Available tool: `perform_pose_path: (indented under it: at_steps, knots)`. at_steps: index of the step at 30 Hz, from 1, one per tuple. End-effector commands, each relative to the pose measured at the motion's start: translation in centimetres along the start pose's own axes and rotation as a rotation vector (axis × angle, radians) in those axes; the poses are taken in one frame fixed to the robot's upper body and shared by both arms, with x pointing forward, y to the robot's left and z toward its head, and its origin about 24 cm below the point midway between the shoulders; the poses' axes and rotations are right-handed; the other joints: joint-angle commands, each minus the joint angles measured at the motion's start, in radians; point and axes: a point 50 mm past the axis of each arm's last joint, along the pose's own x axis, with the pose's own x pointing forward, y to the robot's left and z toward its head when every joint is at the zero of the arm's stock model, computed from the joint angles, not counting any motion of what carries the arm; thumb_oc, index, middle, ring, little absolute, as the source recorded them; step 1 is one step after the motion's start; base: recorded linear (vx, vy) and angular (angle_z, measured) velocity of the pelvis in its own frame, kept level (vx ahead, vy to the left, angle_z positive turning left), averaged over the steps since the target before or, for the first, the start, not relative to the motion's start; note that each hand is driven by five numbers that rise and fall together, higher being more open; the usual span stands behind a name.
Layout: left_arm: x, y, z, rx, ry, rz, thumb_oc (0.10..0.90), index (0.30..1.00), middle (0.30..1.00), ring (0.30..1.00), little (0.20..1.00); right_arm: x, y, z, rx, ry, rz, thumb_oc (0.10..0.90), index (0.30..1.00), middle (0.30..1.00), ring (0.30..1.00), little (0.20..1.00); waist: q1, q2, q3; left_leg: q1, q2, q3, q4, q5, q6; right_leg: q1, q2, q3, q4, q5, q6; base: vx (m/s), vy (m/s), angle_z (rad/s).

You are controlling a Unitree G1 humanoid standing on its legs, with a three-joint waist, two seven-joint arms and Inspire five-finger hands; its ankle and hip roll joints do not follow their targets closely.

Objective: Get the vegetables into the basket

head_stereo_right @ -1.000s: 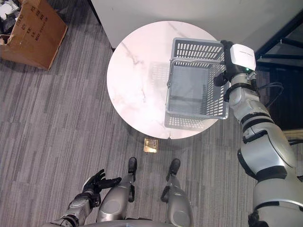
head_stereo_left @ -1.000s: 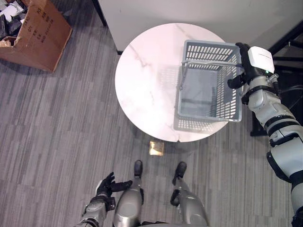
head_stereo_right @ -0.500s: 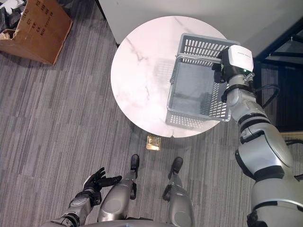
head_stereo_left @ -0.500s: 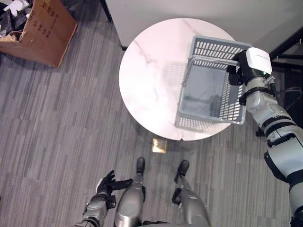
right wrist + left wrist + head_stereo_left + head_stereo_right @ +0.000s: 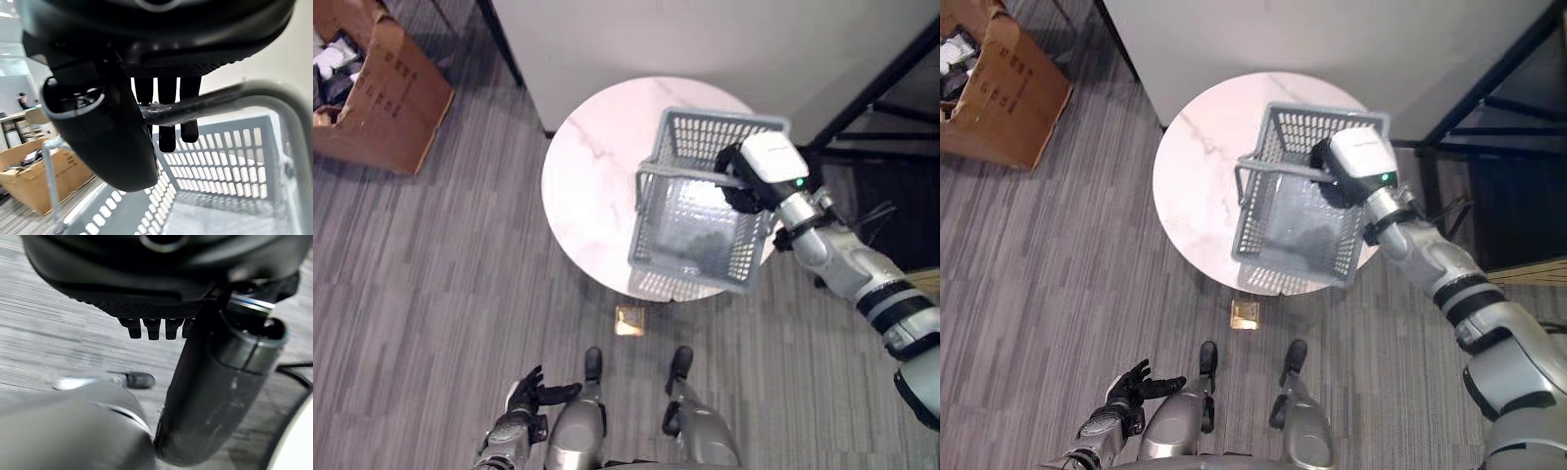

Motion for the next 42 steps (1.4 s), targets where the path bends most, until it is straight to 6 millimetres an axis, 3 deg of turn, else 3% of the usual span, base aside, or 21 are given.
perform_pose_path:
  at_steps: [1,8,11,17,22,23,24,28,30,31,32,33,35,37,38,42]
  knots:
    - [-0.8,1.3,-2.7,0.08,0.099,0.024,0.9,1.0,1.0,1.0,1.0,1.3,-6.2,0.4,-0.016,-0.046,-0.248,0.4,0.3,0.3,0.3,0.3,-0.032,-0.017,-0.094,0.014,0.01,0.005,-0.003,-0.031,0.001,0.051,-0.074,0.034,0.021,-0.03,0.082,0.03,0.006,-0.12]
    - [-1.1,1.9,-3.7,0.115,0.143,0.022,0.9,1.0,1.0,1.0,1.0,-0.6,-6.4,2.2,0.081,-0.111,-0.218,0.4,0.3,0.3,0.3,0.3,-0.062,-0.021,-0.131,0.066,0.018,0.033,-0.008,-0.046,0.001,0.085,-0.065,0.051,0.012,-0.036,0.081,0.02,-0.006,-0.15]
    - [-1.4,2.0,-4.3,0.055,0.171,0.026,0.9,1.0,1.0,1.0,1.0,-2.7,-6.7,2.9,0.149,-0.112,-0.255,0.4,0.3,0.3,0.3,0.3,-0.092,-0.023,-0.158,0.105,0.022,0.051,-0.002,-0.061,0.002,0.114,-0.06,0.064,0.015,-0.049,0.08,0.05,-0.016,-0.13]
    - [-2.0,2.2,-5.9,0.006,0.21,0.042,0.9,1.0,1.0,1.0,1.0,-5.8,-5.8,2.7,0.185,-0.061,-0.263,0.4,0.3,0.3,0.3,0.3,-0.1,-0.032,-0.166,0.105,0.022,0.064,0.123,-0.126,0.002,0.143,-0.071,0.078,0.037,-0.07,0.077,0.04,0.001,-0.1]
    - [-2.2,2.6,-6.2,0.043,0.213,0.036,0.9,1.0,1.0,1.0,1.0,-7.6,-4.9,2.1,0.205,0.006,-0.272,0.4,0.3,0.3,0.3,0.3,-0.122,-0.037,-0.162,0.124,0.001,0.096,0.16,-0.17,0.025,0.134,-0.096,0.101,0.1,-0.077,0.095,-0.02,0.13,-0.16]
    - [-2.2,2.7,-6.1,0.054,0.21,0.035,0.9,1.0,1.0,1.0,1.0,-7.7,-4.8,2.0,0.205,0.012,-0.268,0.4,0.3,0.3,0.3,0.3,-0.134,-0.039,-0.161,0.128,-0.009,0.107,0.161,-0.178,0.03,0.128,-0.104,0.112,0.1,-0.062,0.102,-0.09,0.162,-0.25]
    - [-2.1,3.2,-5.8,0.047,0.204,0.053,0.9,1.0,1.0,1.0,1.0,-7.7,-4.6,2.4,0.211,0.004,-0.268,0.4,0.3,0.3,0.3,0.3,-0.155,-0.049,-0.155,0.133,-0.03,0.14,0.163,-0.189,0.041,0.102,-0.121,0.145,0.086,0.008,0.131,-0.09,0.166,-0.26]
    - [-1.8,4.0,-4.8,0.046,0.177,0.081,0.9,1.0,1.0,1.0,1.0,-6.8,-4.3,2.9,0.214,-0.016,-0.277,0.4,0.3,0.3,0.3,0.3,-0.157,-0.056,-0.138,0.106,-0.03,0.21,0.17,-0.185,0.049,0.027,-0.134,0.159,0.091,0.073,0.162,-0.23,0.105,-0.68]
    - [-1.5,4.5,-3.9,0.063,0.146,0.093,0.9,1.0,1.0,1.0,1.0,-5.9,-4.4,3.6,0.213,-0.05,-0.291,0.4,0.3,0.3,0.3,0.3,-0.132,-0.036,-0.125,0.08,0.008,0.264,0.174,-0.169,0.053,0.023,-0.164,0.016,0.173,0.015,0.145,-0.28,0.1,-1.11]
    - [-1.5,4.8,-3.7,0.064,0.137,0.096,0.9,1.0,1.0,1.0,1.0,-5.6,-4.3,4.0,0.219,-0.065,-0.292,0.4,0.3,0.3,0.3,0.3,-0.112,-0.021,-0.126,0.076,0.024,0.299,0.167,-0.161,0.053,0.049,-0.196,-0.088,0.231,-0.023,0.139,-0.24,0.176,-1.02]
    - [-1.6,5.1,-3.7,0.055,0.133,0.107,0.9,1.0,1.0,1.0,1.0,-5.2,-4.3,4.3,0.212,-0.08,-0.289,0.4,0.3,0.3,0.3,0.3,-0.096,-0.013,-0.136,0.073,0.034,0.316,0.163,-0.166,0.05,0.095,-0.214,-0.137,0.28,-0.059,0.138,-0.13,0.146,-0.62]
    - [-1.6,5.1,-3.8,0.054,0.134,0.107,0.9,1.0,1.0,1.0,1.0,-5.2,-4.3,4.3,0.212,-0.08,-0.288,0.4,0.3,0.3,0.3,0.3,-0.097,-0.013,-0.134,0.076,0.034,0.316,0.164,-0.169,0.049,0.095,-0.216,-0.136,0.286,-0.064,0.139,-0.11,0.094,-0.78]
    - [-1.8,5.3,-4.1,0.036,0.134,0.118,0.9,1.0,1.0,1.0,1.0,-4.4,-4.4,4.9,0.201,-0.113,-0.278,0.4,0.3,0.3,0.3,0.3,-0.071,-0.024,-0.151,0.058,0.055,0.388,0.167,-0.157,0.055,0.158,-0.235,-0.19,0.331,-0.075,0.136,-0.17,0.016,-1.03]
    - [-1.9,5.3,-4.3,0.034,0.138,0.114,0.9,1.0,1.0,1.0,1.0,-4.2,-4.4,5.2,0.204,-0.129,-0.274,0.4,0.3,0.3,0.3,0.3,-0.059,-0.03,-0.156,0.054,0.06,0.408,0.172,-0.157,0.053,0.169,-0.236,-0.19,0.332,-0.073,0.139,-0.12,-0.032,-0.82]
    - [-2.0,5.0,-4.7,0.046,0.151,0.098,0.9,1.0,1.0,1.0,1.0,-3.9,-4.4,5.6,0.207,-0.15,-0.268,0.4,0.3,0.3,0.3,0.3,-0.047,-0.047,-0.166,0.046,0.067,0.444,0.181,-0.149,0.042,0.208,-0.22,-0.215,0.253,-0.069,0.147,-0.09,-0.063,-0.78]
    - [-2.2,4.4,-5.5,0.055,0.183,0.065,0.9,1.0,1.0,1.0,1.0,-4.2,-4.4,5.6,0.202,-0.15,-0.259,0.4,0.3,0.3,0.3,0.3,-0.051,-0.053,-0.17,0.043,0.088,0.463,0.207,-0.134,0.023,0.229,-0.19,-0.229,0.152,-0.077,0.137,0.0,-0.128,-0.83]
